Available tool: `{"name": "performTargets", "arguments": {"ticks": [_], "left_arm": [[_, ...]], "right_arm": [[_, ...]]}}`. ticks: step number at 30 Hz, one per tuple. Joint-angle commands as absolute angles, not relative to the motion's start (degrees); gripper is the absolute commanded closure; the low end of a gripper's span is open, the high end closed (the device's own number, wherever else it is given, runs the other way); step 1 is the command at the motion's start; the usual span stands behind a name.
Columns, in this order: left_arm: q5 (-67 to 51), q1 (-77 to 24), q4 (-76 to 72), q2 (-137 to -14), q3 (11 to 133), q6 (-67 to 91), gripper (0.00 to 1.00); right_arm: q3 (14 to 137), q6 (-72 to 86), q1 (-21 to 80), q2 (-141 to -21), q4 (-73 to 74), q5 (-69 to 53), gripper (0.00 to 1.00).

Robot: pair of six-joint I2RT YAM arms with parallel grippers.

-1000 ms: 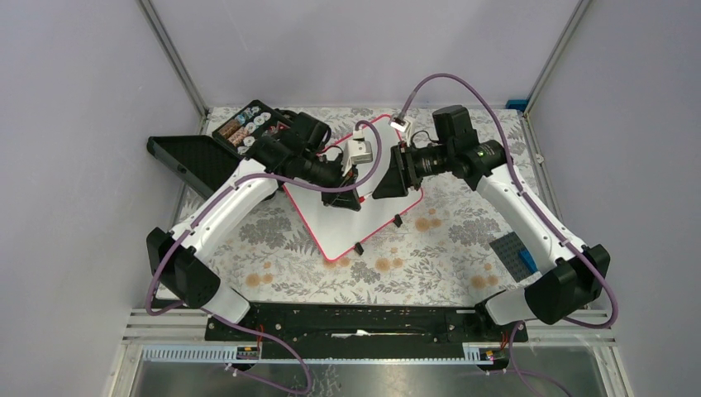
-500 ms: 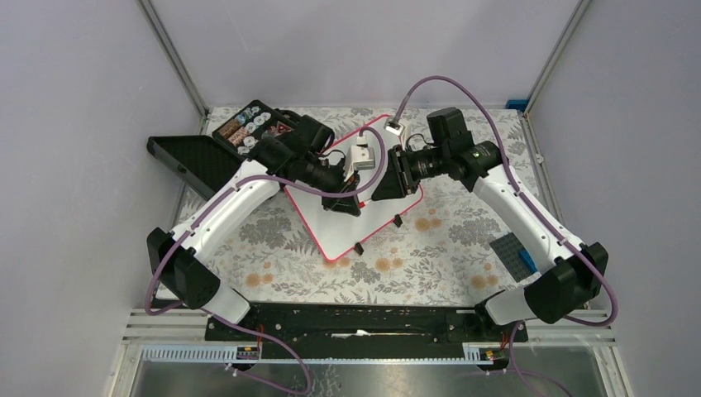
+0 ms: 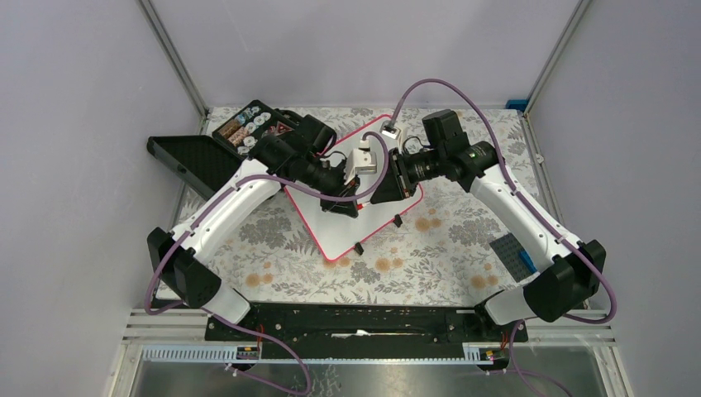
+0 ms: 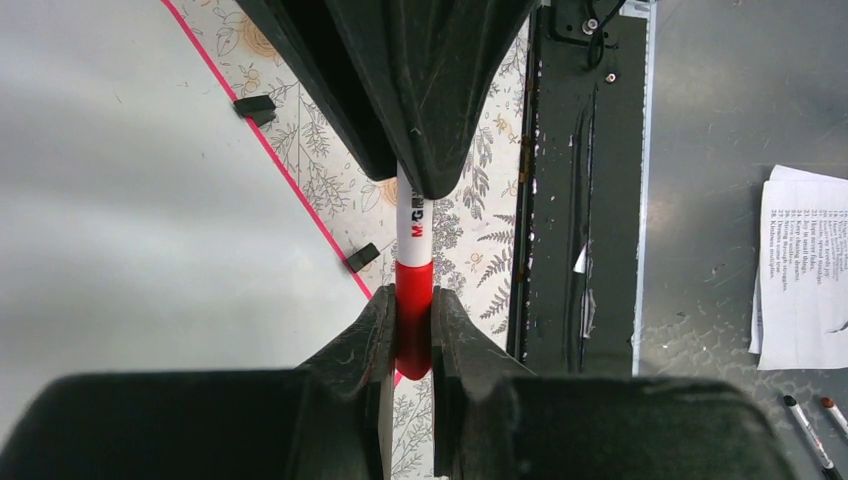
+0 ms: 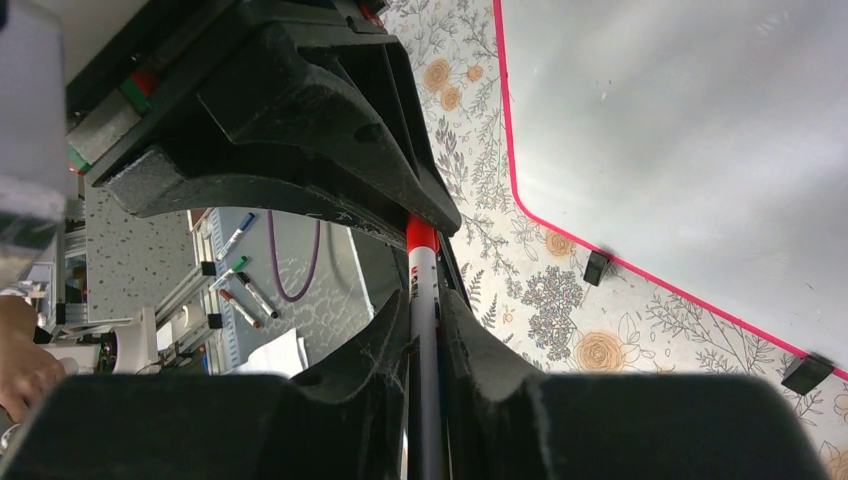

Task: Write a sentence on the whiteboard
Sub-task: Open the pen cap of the whiteboard marker.

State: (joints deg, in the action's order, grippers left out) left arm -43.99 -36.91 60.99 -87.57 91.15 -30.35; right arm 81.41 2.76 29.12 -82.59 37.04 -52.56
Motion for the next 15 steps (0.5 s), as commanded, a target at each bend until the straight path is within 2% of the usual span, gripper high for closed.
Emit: {"name": "performTargets", "arguments": {"ticks": [1, 6, 15], "left_arm": [[-41.6, -37.5, 60.3, -88.1, 94.7, -33.2, 1.00], [-40.4, -37.7, 60.6, -88.0, 94.7, -33.1, 1.00], [-37.0, -37.6, 61.6, -85.7, 87.9, -33.3, 1.00]], "right_arm": [[82.9, 1.8, 30.4, -83.0, 38.8, -53.7, 0.86], [83.3, 1.9, 30.4, -82.8, 38.8, -53.6, 1.00], [87.8, 0.3, 22.9, -82.8, 42.1, -55.7, 1.00]]}}
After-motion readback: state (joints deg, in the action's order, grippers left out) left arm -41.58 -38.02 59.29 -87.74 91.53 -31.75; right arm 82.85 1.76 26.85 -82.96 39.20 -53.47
